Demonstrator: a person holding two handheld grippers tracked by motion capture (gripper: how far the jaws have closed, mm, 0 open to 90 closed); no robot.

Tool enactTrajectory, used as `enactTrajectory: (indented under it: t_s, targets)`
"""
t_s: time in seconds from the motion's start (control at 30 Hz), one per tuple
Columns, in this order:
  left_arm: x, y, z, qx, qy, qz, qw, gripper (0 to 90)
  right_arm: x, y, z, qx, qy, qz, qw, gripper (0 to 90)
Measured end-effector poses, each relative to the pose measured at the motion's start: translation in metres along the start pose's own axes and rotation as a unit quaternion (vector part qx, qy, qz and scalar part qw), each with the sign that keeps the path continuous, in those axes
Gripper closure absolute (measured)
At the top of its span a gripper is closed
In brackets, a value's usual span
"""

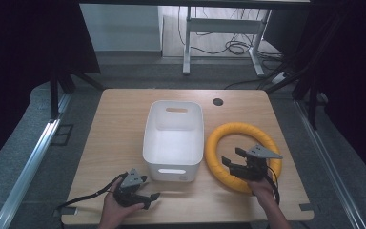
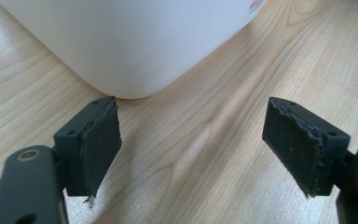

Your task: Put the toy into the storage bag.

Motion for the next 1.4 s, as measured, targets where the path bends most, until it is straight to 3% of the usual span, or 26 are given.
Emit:
enactTrajectory:
  t_s: [0.33,0.63,0.77,0.9,1.0,1.13,1.2,1.23,1.4]
  targets:
    - [-0.002,-0.001,0.001,-0.001,-0.004,-0.002,1.0000,19.3,-0.002,-0.005,-0.003,0.004,0.020,-0.008,0.9998,30.2]
    - [-0.002,0.000,0.001,-0.003,-0.004,-0.001,1.0000,19.3,-0.004,-0.007,-0.005,0.007,0.030,0.003,0.9995,32.0]
    - [-0.004,0.002,0.003,-0.005,-0.006,0.003,1.0000,19.3,-0.001,-0.003,-0.003,0.001,0.042,0.017,0.9990,32.4]
    - [-0.006,0.004,0.004,-0.004,-0.007,0.005,1.0000,19.3,0.005,0.001,-0.001,-0.007,0.069,0.044,0.9966,32.4]
    - [-0.006,0.003,0.004,-0.005,-0.008,0.004,1.0000,19.2,0.007,0.002,-0.001,-0.007,0.083,0.051,0.9953,32.5]
    - [-0.006,0.003,0.004,-0.006,-0.008,0.003,0.9999,19.3,0.009,0.005,0.001,-0.018,0.130,0.067,0.9891,33.0]
    - [-0.006,0.003,0.004,-0.007,-0.008,0.001,0.9999,19.3,0.009,0.005,0.002,-0.023,0.139,0.070,0.9876,33.2]
    - [-0.006,0.003,0.004,-0.008,-0.008,0.001,0.9999,19.3,0.009,0.005,0.004,-0.024,0.160,0.077,0.9838,33.4]
    - [-0.006,0.002,0.004,-0.008,-0.007,-0.001,0.9999,19.3,0.012,0.009,0.005,-0.038,0.204,0.087,0.9743,33.4]
Point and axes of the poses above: each handheld gripper's, and its own axes: x roughly forward along the jaws, z roughly out of its top, y roughly to its left, the point moved 6 cm from there along x, roughly forward along the jaws, and after that the axes turned 14 degrees about z, right-handed, at the moved point
